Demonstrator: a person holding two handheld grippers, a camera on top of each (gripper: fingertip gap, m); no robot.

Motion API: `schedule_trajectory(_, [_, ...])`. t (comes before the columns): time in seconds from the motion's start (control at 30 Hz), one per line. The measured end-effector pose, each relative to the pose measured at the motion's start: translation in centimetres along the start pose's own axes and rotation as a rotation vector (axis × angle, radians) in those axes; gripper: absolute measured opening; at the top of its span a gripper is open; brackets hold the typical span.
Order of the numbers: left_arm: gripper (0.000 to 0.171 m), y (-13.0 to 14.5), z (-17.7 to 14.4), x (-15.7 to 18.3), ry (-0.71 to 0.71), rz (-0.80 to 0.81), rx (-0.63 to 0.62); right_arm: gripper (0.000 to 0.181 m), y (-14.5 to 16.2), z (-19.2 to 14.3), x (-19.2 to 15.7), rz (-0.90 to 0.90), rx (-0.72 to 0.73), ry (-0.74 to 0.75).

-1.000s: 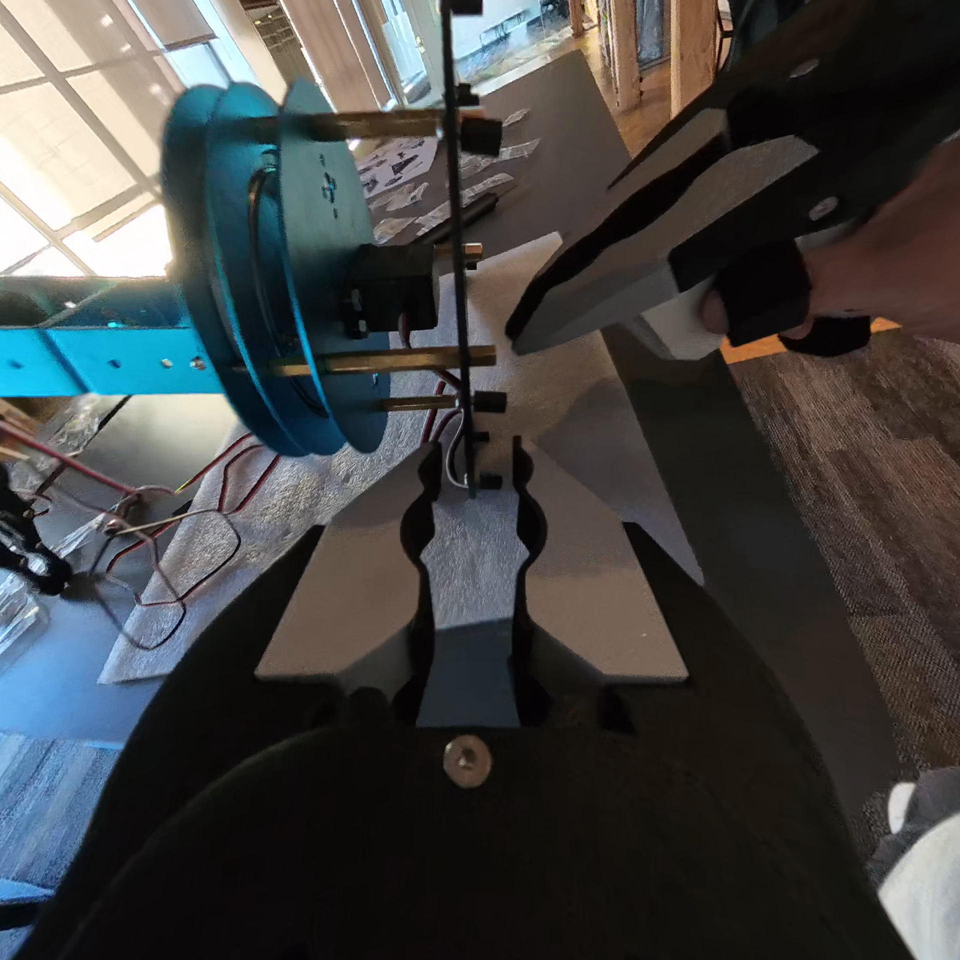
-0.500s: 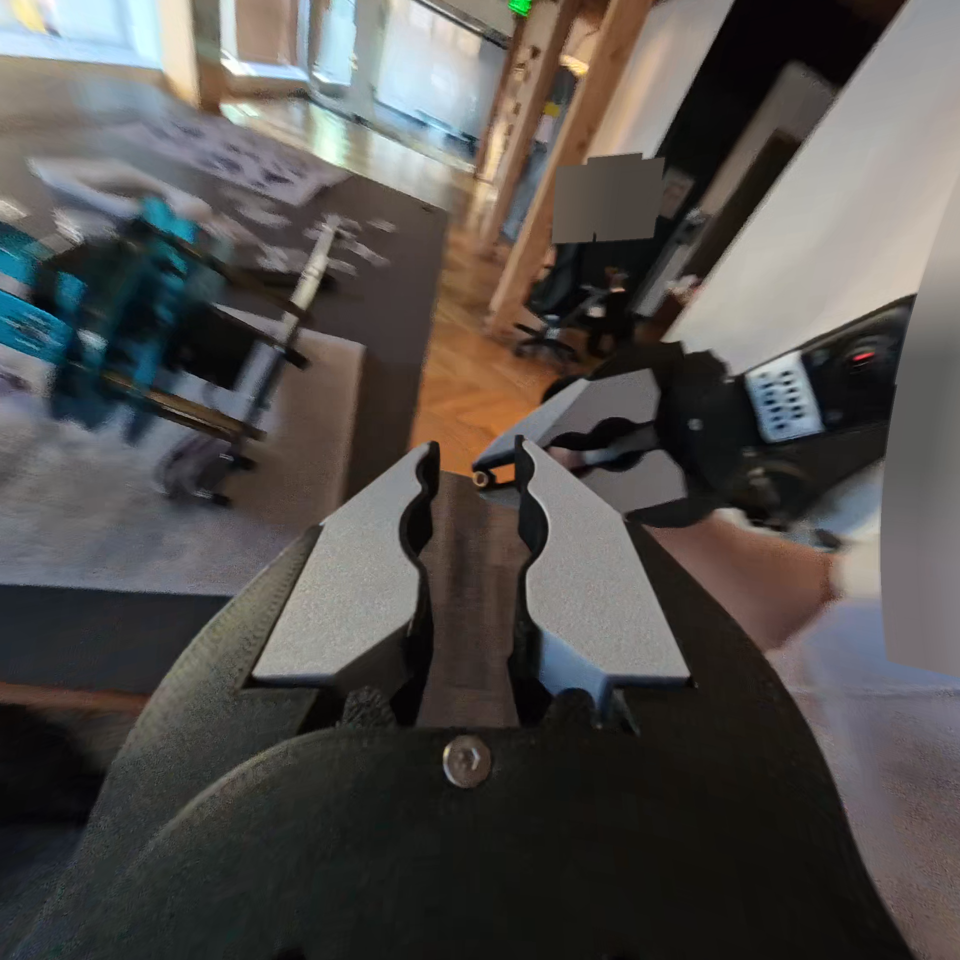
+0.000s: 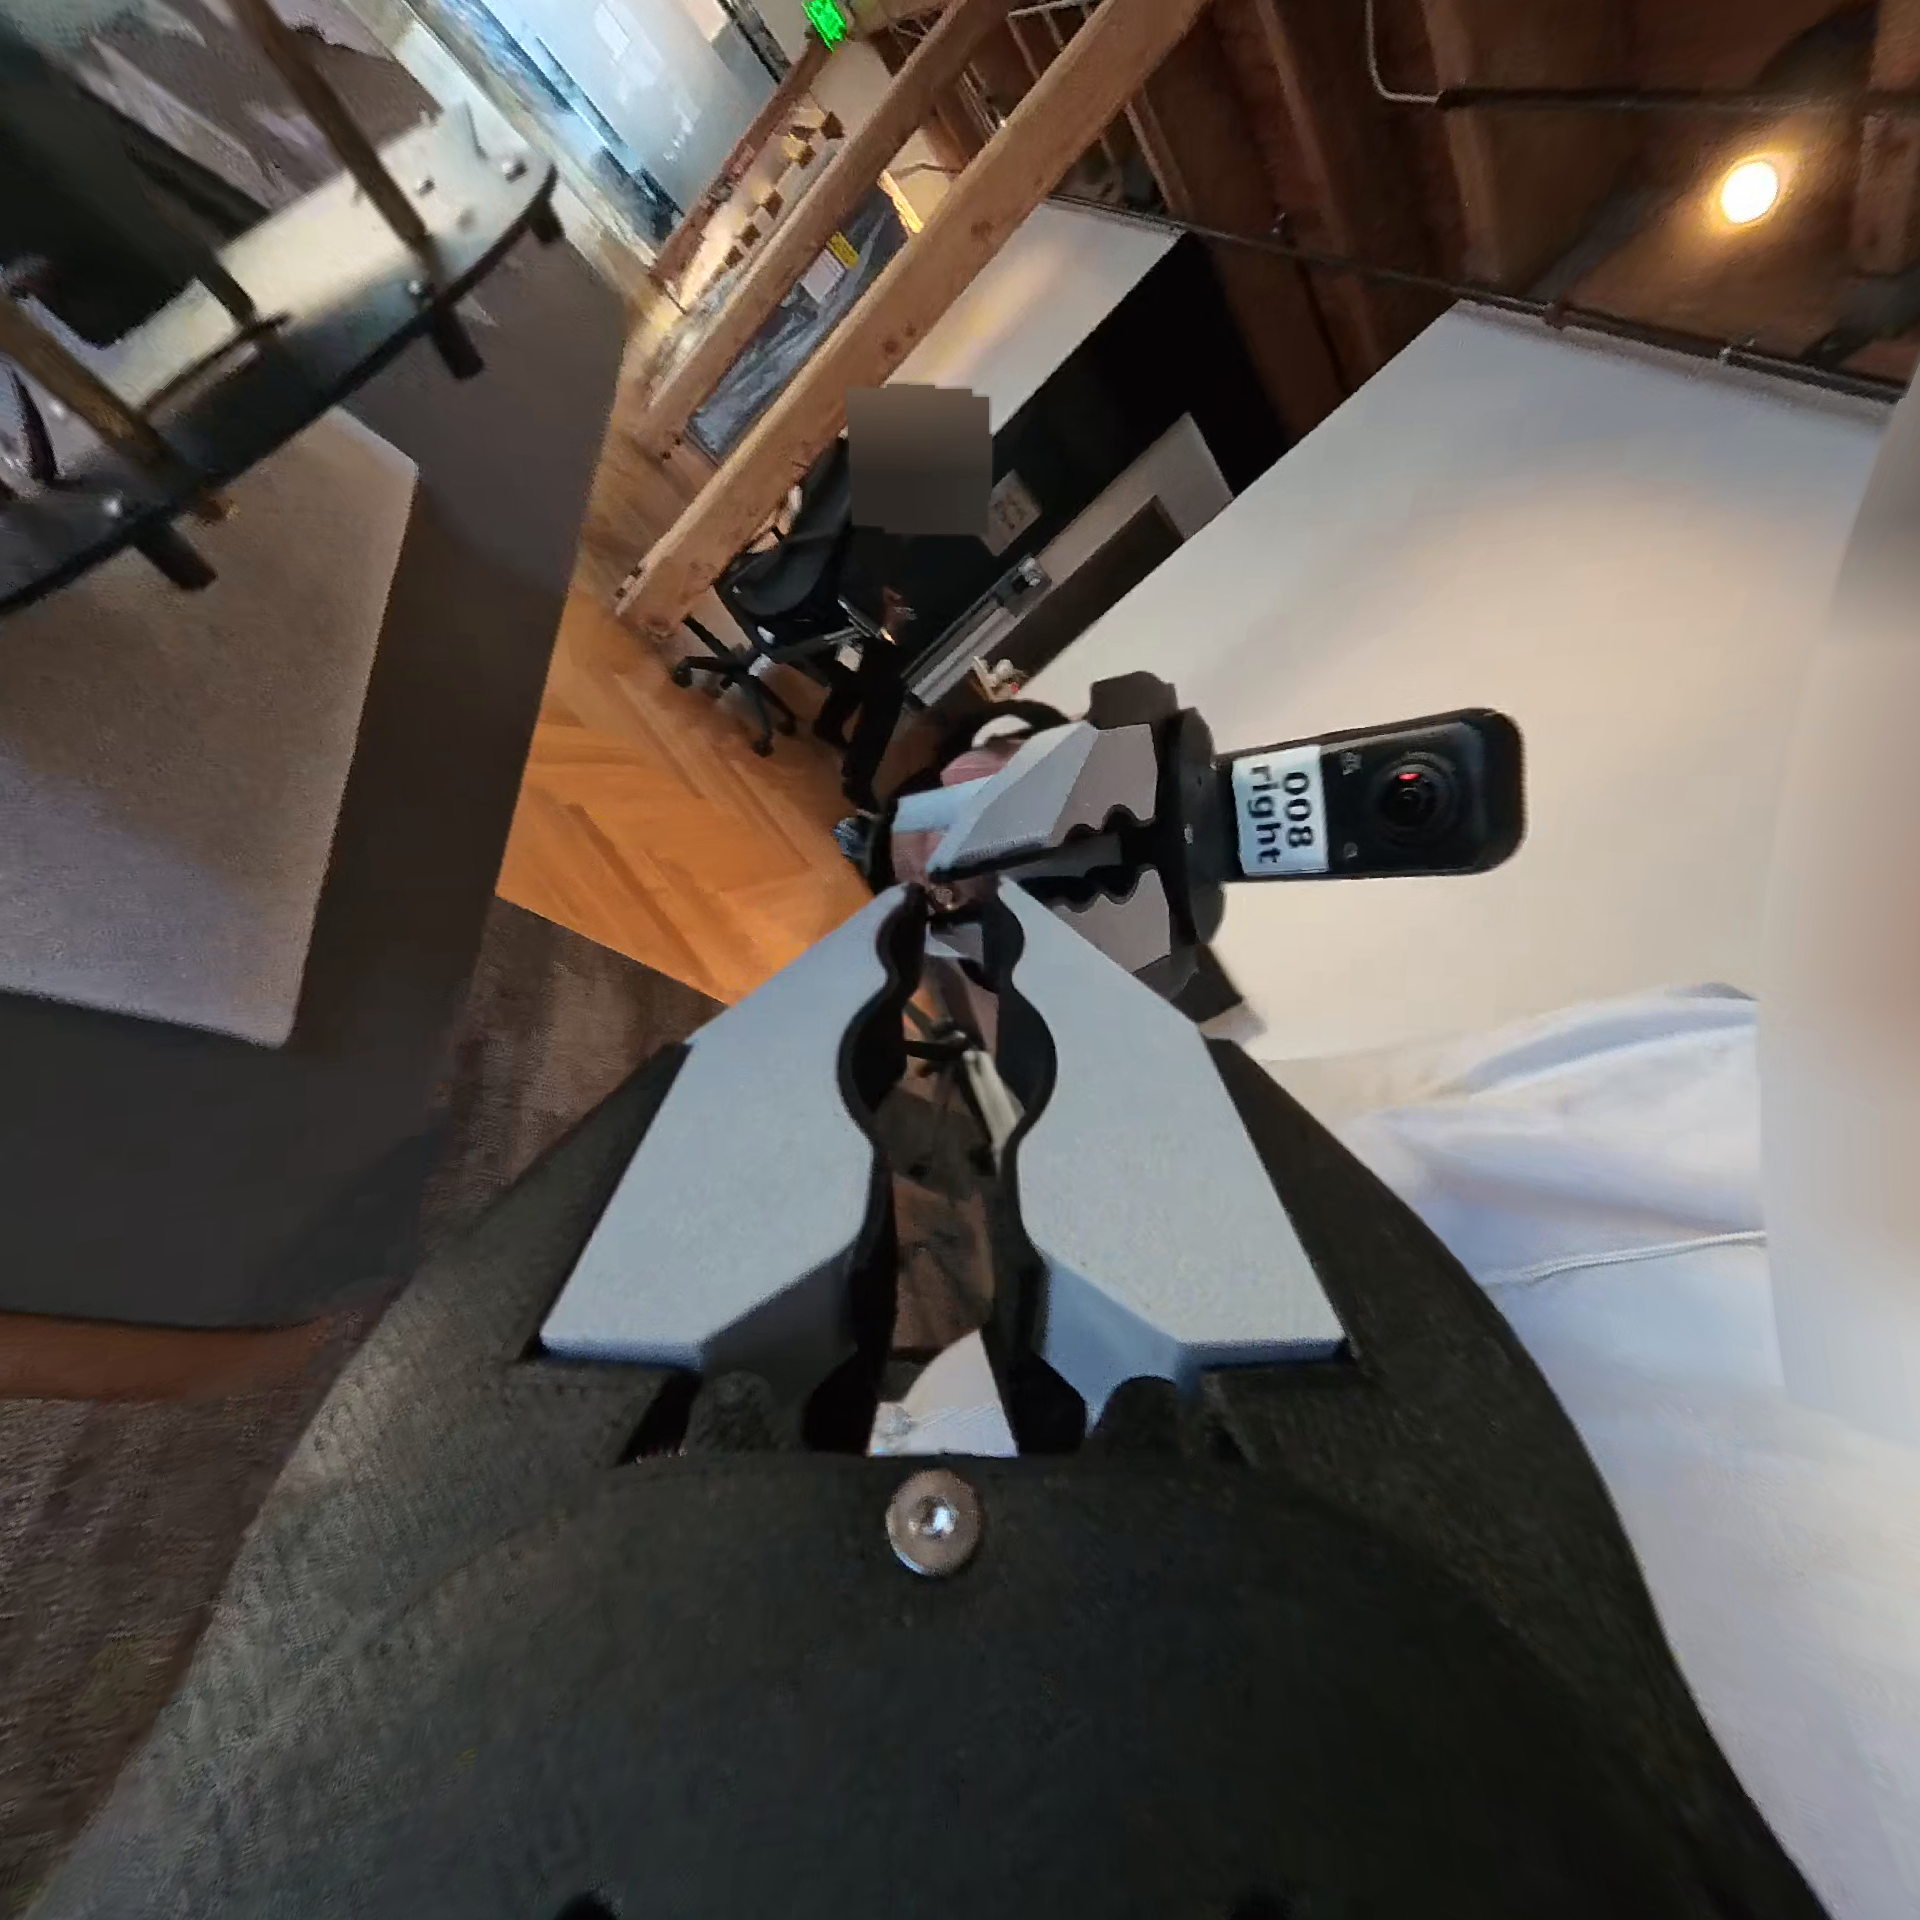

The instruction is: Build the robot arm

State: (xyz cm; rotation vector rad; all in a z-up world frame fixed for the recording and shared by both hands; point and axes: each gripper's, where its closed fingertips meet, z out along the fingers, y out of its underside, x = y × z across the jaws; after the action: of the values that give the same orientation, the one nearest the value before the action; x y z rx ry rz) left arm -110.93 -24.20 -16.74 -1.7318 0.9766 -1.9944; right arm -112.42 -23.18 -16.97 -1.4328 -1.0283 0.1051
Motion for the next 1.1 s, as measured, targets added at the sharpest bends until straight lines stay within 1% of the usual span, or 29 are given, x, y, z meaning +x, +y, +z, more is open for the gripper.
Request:
schedule_trajectory(0.07, [0.007,0.0,-0.3,-0.6,0.044,-0.047,-0.01,0.004,0.3,0.6,0.0,-0.009,0.023,-0.029])
schedule_trajectory(0.2, [0.004,-0.8,-0.9,-3.0,0.066,-0.094,-0.002,0.005,1.9,2.5,0.8,0.078,0.034,-0.051])
schedule_trajectory(0.3, [0.004,-1.5,-1.2,-4.4,0.092,-0.142,0.008,0.006,2.7,3.6,1.5,0.123,0.033,-0.036])
schedule_trajectory(0.37, [0.004,-1.9,-1.3,-5.0,0.13,-0.194,0.022,0.01,3.1,3.7,2.0,0.132,0.036,-0.007])
schedule_trajectory(0.43, [0.004,-2.4,-1.5,-5.2,0.182,-0.243,0.033,0.009,3.4,3.5,2.4,0.128,0.028,0.016])
schedule_trajectory(0.57, [0.004,-2.6,-1.5,-5.3,0.218,-0.272,0.01,0.004,2.9,3.2,2.4,0.062,0.017,0.045])
schedule_trajectory(0.83, [0.004,-2.8,-1.0,-4.9,0.264,-0.323,-0.021,0.005,2.7,3.0,2.8,-0.066,-0.014,0.109])
schedule_trajectory(1.1, [0.004,-2.2,-0.5,-4.8,0.28,-0.385,-0.033,0.007,3.1,2.5,2.6,-0.195,-0.066,0.104])
